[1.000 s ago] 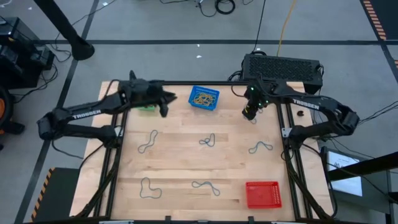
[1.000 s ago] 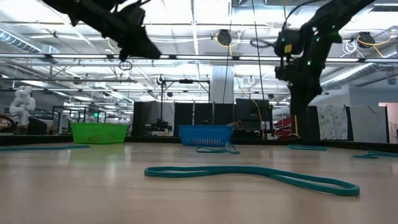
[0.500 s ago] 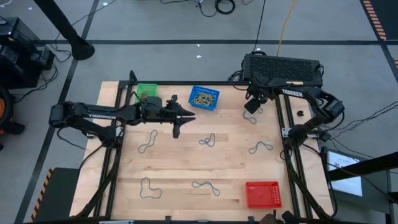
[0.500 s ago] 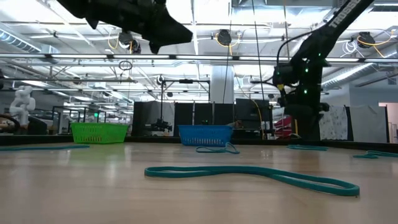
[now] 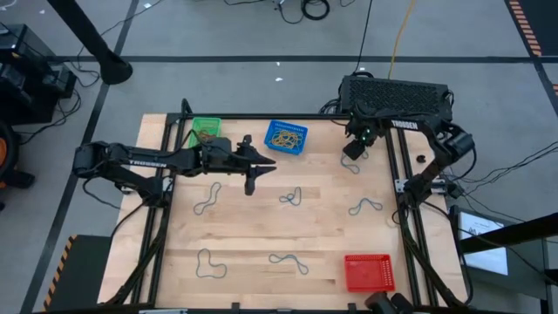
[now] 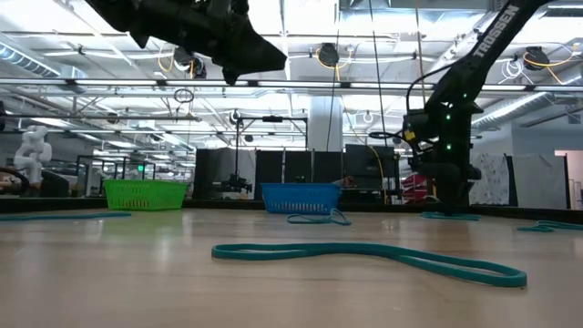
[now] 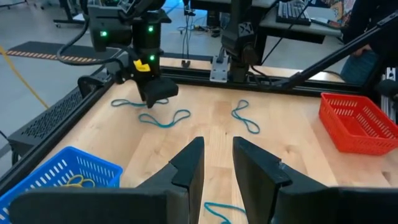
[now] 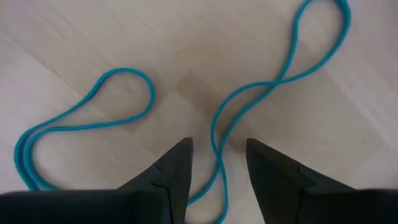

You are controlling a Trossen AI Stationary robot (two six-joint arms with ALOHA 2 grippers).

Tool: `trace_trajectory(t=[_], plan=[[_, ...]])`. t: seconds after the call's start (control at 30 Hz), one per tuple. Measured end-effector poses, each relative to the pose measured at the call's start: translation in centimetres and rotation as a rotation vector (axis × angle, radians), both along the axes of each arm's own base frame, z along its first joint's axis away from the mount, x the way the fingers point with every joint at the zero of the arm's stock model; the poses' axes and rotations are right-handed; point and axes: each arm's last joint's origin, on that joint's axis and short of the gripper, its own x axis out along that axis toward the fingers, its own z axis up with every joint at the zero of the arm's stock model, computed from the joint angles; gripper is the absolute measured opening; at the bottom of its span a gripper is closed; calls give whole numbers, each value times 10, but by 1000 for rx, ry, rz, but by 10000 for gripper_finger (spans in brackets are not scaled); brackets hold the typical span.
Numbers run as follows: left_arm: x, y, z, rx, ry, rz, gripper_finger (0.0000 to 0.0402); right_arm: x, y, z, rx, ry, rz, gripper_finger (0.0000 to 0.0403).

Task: Sort rubber bands into baskets
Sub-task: Put the blue rubber band into the red bin

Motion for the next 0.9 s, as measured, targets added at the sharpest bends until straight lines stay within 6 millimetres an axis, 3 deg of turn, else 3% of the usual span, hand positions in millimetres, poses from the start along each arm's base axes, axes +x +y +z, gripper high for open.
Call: trace_trajectory(t=[0.23,0.5,0.67,0.9], plan=[[0,0,0,1,2,1,90,2,0,-5,17,30,49,121],[0,0,-1,7,13,2,90,0,3,-1,15,34,75,9],[0,0,-1,10,14,1,90,-4,6,7,-15,42,14,3],[4,-3,-6,48,27,-65,90,-9,16,38,-79,-31,-1,1]])
